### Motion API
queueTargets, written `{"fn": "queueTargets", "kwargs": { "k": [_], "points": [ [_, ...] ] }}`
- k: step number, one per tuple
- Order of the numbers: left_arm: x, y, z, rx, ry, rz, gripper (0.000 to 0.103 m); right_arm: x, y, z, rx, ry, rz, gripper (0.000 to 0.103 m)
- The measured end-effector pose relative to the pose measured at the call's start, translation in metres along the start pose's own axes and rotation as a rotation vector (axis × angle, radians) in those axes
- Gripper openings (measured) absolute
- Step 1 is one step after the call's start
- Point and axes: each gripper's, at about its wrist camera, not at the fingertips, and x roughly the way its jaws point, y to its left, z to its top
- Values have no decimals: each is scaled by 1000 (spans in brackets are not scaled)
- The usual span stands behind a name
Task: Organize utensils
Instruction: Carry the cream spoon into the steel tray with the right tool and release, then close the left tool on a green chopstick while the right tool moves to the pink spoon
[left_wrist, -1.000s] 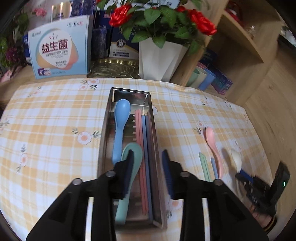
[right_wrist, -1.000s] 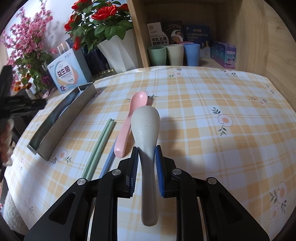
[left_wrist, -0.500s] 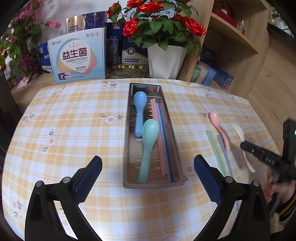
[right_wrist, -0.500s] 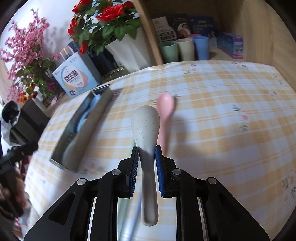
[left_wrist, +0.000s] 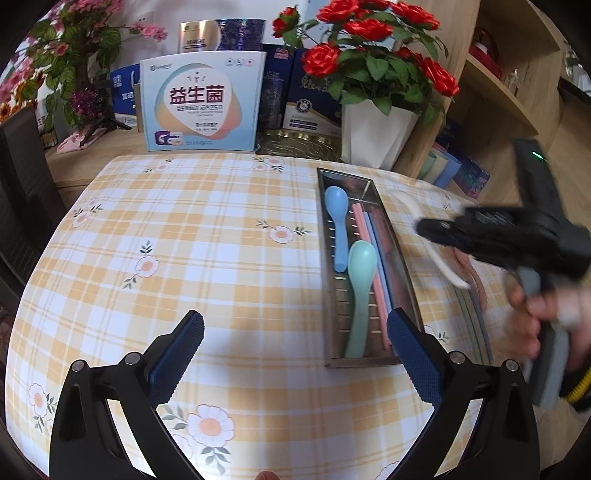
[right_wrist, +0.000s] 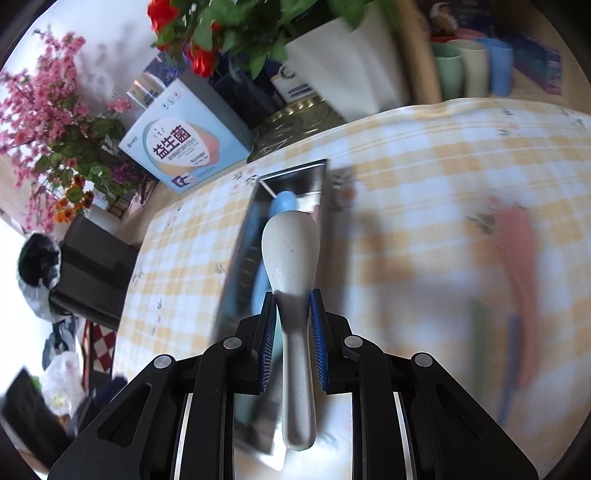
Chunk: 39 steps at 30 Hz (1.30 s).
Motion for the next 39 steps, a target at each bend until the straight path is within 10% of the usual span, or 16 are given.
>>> {"fn": "queueTargets", "kwargs": {
  "k": [14, 20, 39],
  "points": [
    [-3, 22, -3, -66, -14, -12, 97, 71, 26, 43, 63, 73, -97, 19],
    [-2, 16, -4, -52, -13, 8, 97, 78, 26, 45, 105, 113, -9, 20],
    [-13, -53, 4, -14, 9, -82, 97, -58, -57, -12, -149, -146, -78, 20]
  ]
}}
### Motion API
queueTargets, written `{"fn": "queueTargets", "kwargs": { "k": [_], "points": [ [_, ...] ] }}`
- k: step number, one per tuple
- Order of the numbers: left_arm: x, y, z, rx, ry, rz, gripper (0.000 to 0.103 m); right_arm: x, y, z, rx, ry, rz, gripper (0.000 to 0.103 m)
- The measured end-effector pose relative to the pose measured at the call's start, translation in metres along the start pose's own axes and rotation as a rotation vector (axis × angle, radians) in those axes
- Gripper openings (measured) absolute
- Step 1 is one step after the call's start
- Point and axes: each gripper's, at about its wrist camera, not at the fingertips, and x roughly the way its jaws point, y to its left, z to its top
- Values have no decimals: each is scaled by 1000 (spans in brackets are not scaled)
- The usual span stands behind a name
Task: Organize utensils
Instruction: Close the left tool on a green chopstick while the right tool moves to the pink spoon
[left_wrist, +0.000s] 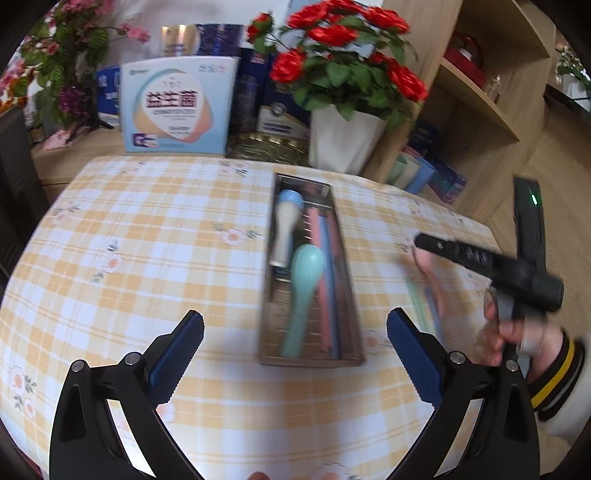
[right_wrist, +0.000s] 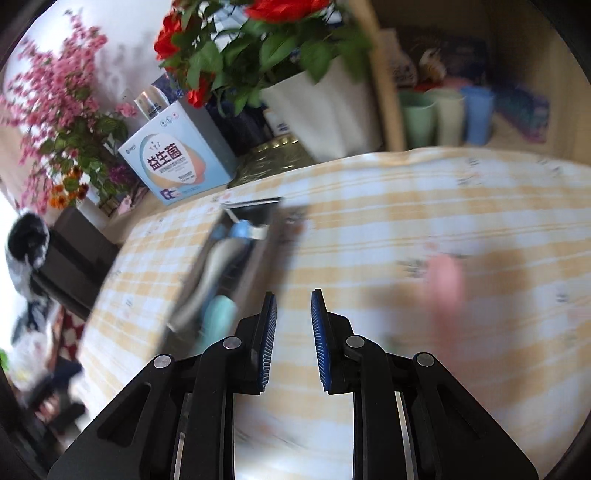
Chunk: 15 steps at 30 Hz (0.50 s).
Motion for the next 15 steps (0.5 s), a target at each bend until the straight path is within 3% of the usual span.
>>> {"fn": "queueTargets", "kwargs": {
  "k": [7, 10, 12, 15],
  "points": [
    [17, -56, -8, 109, 64, 9, 97, -48, -70, -42, -7, -70, -95, 20],
    [23, -77, -14, 151, 73, -27, 96, -62, -88, -57, -19, -104, -125, 20],
    [33, -95, -18, 184, 87, -42, 89, -64, -95, -64, -41, -103, -144, 20],
    [51, -114, -26, 169, 137, -58, 70, -64, -102, -70, -67, -104, -169, 20]
  ]
}}
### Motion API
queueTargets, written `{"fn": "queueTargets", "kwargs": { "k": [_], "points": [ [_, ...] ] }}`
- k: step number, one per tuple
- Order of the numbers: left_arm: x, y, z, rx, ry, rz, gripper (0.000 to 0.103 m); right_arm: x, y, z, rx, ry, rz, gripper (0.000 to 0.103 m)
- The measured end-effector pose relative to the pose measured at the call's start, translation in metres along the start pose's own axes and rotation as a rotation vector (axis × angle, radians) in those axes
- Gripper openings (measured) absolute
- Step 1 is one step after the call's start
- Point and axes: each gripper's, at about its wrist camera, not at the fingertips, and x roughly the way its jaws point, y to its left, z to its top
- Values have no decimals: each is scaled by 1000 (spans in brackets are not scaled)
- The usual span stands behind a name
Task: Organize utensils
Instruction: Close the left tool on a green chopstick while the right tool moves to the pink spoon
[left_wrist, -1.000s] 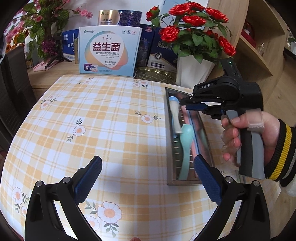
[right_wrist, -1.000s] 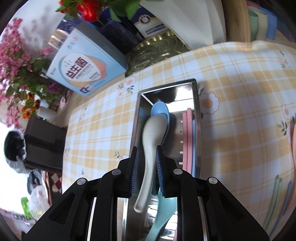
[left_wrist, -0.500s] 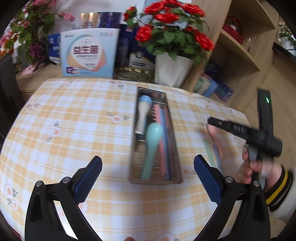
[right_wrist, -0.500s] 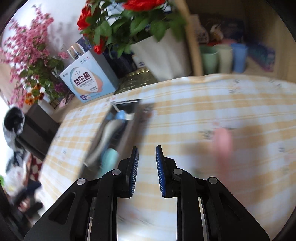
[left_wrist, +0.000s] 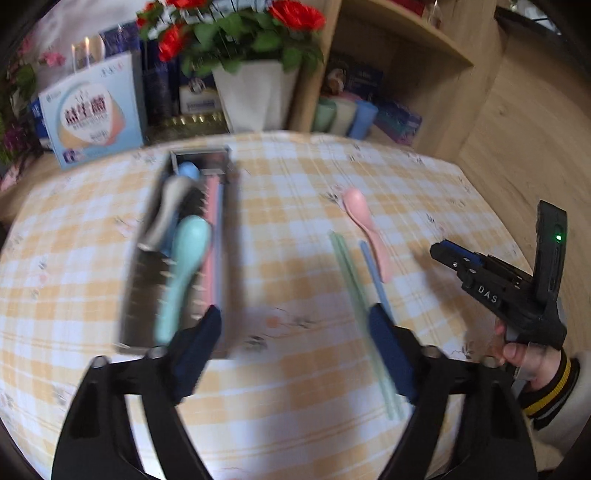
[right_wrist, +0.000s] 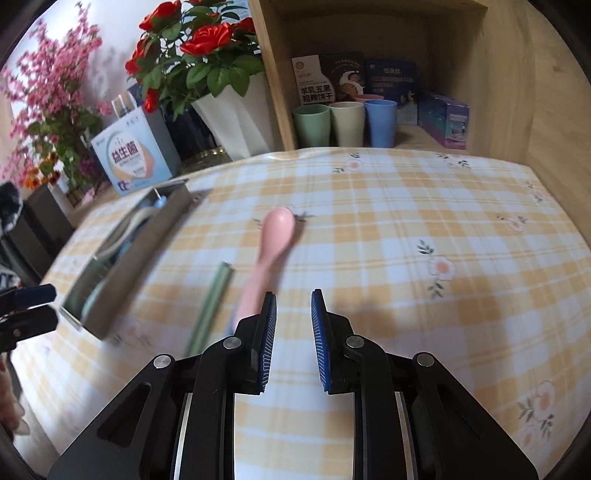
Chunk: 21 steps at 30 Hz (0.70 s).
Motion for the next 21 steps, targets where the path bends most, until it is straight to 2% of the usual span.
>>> {"fn": "queueTargets", "kwargs": {
  "k": [2, 3, 5, 7, 13, 21],
  "points": [
    [12, -8, -4, -21, 25, -34, 54, -1, -3, -4, -3, -12, -8, 20],
    [21, -13, -7, -32, 44, -52, 50, -2, -4, -6, -4, -21, -12, 20],
    [33, -18, -10, -40, 73, -67, 37, -2, -4, -12, -12, -27, -9, 20],
    [43, -21, -11, -47, 96, -73, 31, 0, -2, -16, -26, -25, -11, 20],
    [64, -24, -1, -67, 123, -57, 31, 2, -3, -19, -23, -33, -10, 20],
    [92, -41, 7, -7, 150, -31, 20, 3, -5, -24, -1, -22, 16, 20]
  ]
}}
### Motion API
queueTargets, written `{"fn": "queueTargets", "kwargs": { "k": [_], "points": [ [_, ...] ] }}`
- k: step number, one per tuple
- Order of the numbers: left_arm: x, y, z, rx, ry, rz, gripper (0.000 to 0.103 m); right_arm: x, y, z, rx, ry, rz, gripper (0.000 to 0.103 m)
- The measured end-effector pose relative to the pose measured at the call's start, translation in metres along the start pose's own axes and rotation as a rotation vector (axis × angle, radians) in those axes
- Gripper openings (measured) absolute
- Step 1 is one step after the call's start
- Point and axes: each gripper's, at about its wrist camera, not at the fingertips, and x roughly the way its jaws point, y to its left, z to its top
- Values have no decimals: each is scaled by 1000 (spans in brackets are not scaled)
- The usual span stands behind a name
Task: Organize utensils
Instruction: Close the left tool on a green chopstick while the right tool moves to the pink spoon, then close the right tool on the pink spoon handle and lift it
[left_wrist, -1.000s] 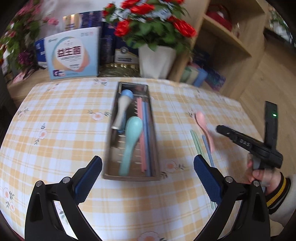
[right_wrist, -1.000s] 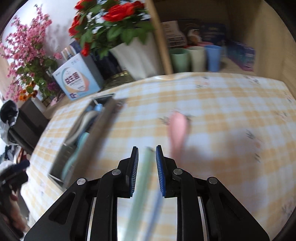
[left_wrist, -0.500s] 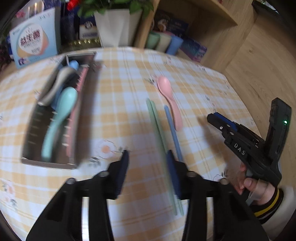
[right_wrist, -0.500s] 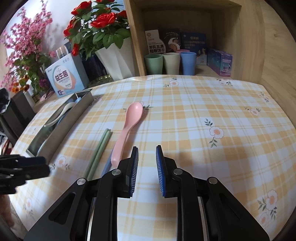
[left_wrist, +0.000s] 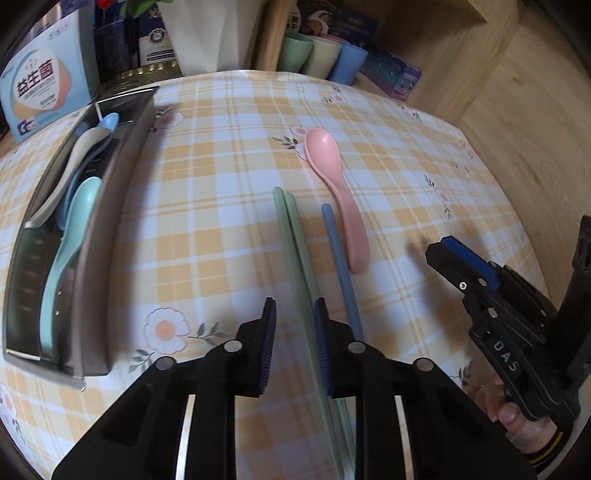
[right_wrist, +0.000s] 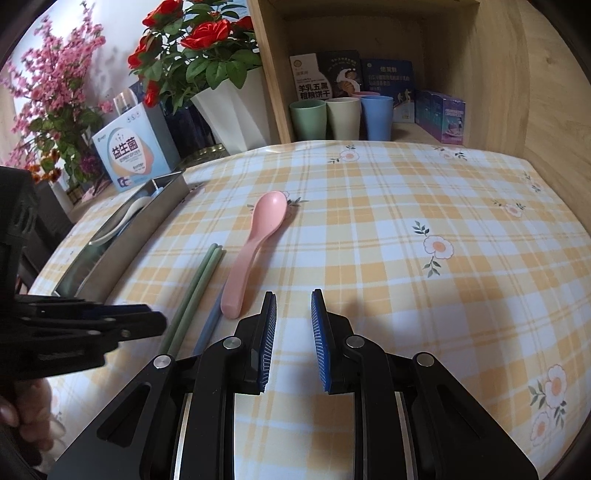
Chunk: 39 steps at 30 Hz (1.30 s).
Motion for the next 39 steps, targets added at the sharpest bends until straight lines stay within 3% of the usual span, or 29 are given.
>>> {"fn": "queueTargets", "kwargs": {
  "k": [6, 9, 21, 26, 32, 39],
  "points": [
    [6, -4, -1, 19, 0, 44, 18, 3, -2, 0, 12, 18, 22, 20],
    [7, 3, 0, -21, -5, 39, 18, 5, -4, 0, 22, 24, 32, 20],
    [14, -13, 2, 61, -12, 137, 18, 9, -7, 1, 41, 45, 48, 20],
    [11, -4, -1, 6, -29, 129, 6, 11, -11, 0, 59, 54, 59, 20],
    [0, 1, -10, -53, -50, 105, 6, 16, -17, 1, 88, 77, 78, 20],
    [-40, 5, -11, -50, -158, 58, 6, 15, -32, -1, 175, 72, 100, 20]
  ]
}}
